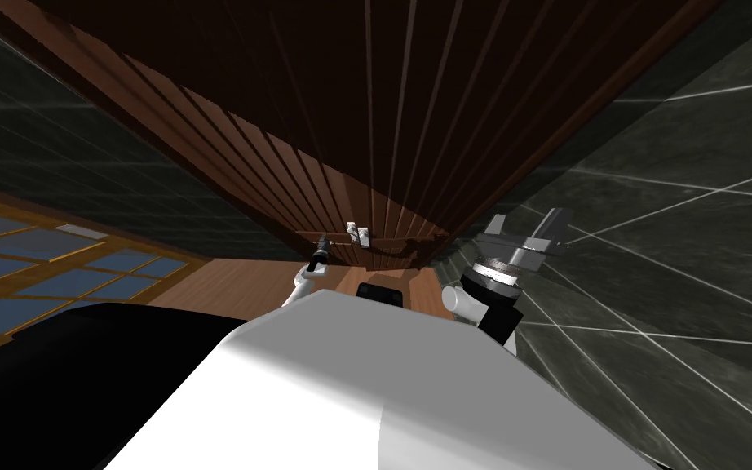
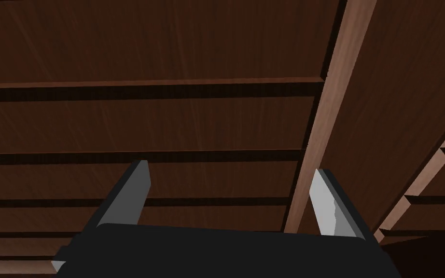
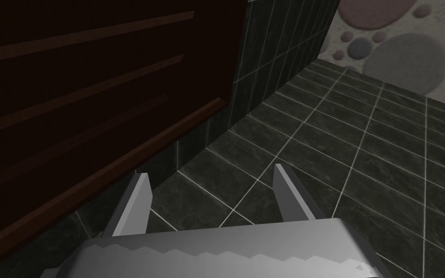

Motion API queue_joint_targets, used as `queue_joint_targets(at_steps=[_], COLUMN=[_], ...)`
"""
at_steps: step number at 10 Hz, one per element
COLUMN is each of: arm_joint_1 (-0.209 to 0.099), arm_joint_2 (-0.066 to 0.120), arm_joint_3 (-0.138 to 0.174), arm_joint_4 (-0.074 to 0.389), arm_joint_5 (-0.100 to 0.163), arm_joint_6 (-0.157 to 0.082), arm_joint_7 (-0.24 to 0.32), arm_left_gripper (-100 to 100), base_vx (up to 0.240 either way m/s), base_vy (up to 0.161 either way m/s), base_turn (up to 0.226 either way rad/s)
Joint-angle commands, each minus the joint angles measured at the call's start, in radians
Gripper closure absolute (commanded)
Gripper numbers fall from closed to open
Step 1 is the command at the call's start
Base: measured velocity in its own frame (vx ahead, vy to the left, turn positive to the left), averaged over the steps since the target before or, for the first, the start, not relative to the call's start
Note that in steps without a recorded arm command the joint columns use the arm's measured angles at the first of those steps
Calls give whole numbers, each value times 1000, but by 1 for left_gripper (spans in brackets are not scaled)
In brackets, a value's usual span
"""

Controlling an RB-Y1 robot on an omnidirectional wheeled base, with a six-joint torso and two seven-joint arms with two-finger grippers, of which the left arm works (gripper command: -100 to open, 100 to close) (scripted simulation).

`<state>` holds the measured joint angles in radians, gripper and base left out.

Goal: Pull the door open

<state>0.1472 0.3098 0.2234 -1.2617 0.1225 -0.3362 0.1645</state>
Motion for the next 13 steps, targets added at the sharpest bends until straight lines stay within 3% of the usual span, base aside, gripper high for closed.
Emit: queue_joint_targets(at_steps=[1,4,5,6,11,13], arm_joint_1=[-16,-39,-42,-42,-42,-18], arm_joint_2=[-21,-45,-36,-36,-36,-10], arm_joint_3=[-29,-64,-58,-58,-58,-32], arm_joint_4=[-16,-26,-10,-10,-10,0], arm_joint_5=[-4,-9,-7,-7,-7,-3], arm_joint_6=[1,-2,-7,-7,-7,-5], arm_joint_7=[0,0,2,2,2,6], arm_left_gripper=[-100,-100,-100,100,100,100], base_vx=[203,152,50,-4,-9,-118], base_vy=[-17,-101,-69,8,10,113], base_turn=[-168,-130,-10,14,-10,133])
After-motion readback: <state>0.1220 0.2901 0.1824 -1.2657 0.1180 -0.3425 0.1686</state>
